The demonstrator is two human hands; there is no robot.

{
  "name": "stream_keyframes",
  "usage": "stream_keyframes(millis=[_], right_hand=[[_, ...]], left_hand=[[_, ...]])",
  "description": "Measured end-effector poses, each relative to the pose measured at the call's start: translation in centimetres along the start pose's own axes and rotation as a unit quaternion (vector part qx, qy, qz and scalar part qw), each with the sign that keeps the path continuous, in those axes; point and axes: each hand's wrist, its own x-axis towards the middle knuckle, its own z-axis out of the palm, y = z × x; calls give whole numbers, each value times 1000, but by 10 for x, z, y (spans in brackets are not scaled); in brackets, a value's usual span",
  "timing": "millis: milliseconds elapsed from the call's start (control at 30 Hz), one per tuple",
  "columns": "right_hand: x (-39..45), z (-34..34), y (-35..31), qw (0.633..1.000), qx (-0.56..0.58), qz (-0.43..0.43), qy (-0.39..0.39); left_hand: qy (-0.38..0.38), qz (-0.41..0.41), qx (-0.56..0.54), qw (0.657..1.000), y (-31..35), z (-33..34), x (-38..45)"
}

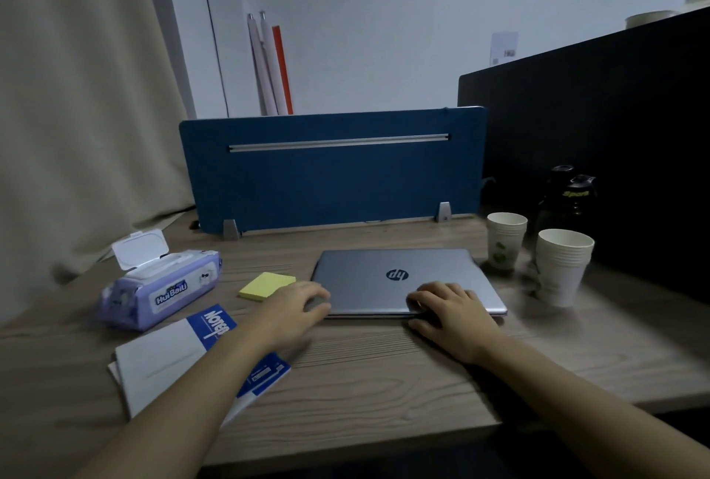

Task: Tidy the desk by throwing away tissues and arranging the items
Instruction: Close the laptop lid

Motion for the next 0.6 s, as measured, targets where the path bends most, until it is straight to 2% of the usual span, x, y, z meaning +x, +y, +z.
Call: stream_keyframes(millis=[267,600], right_hand=[[9,3,20,1000,15,-9,-6],[64,22,37,997,73,33,10]], left_hand=[[5,39,94,995,8,22,7],[18,-11,143,990,10,38,46]])
